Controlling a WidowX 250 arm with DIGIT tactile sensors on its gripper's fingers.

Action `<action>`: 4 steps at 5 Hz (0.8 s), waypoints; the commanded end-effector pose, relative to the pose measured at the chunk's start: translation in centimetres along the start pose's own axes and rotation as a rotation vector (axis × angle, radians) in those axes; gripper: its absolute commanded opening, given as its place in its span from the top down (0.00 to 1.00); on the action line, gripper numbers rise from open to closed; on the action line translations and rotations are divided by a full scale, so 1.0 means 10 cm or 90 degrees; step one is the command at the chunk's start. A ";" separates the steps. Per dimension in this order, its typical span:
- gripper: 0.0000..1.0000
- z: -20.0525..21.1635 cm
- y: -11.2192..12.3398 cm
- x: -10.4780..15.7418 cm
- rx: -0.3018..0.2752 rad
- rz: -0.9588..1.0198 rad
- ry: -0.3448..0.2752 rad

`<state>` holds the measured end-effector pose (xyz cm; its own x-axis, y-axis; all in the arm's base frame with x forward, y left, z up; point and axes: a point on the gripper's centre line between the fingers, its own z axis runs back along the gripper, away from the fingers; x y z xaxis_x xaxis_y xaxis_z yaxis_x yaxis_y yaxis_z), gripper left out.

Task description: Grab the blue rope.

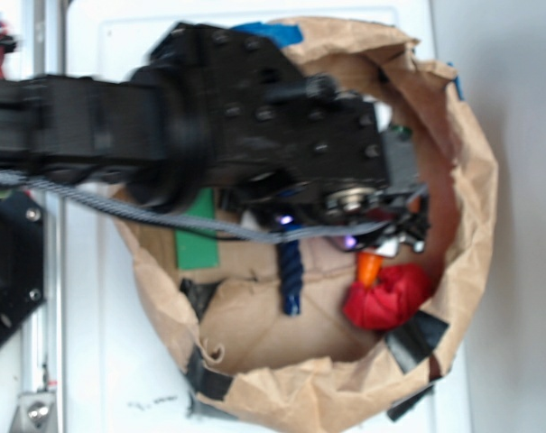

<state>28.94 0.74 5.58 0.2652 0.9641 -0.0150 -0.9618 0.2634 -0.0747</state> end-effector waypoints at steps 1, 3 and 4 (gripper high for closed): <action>0.00 -0.06 -0.05 0.20 -0.028 -0.022 -0.031; 0.00 -0.16 -0.03 0.19 -0.029 -0.060 -0.034; 0.00 -0.09 0.00 0.10 -0.034 -0.071 -0.015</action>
<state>29.61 0.98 4.08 0.3784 0.9256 0.0084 -0.9212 0.3775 -0.0947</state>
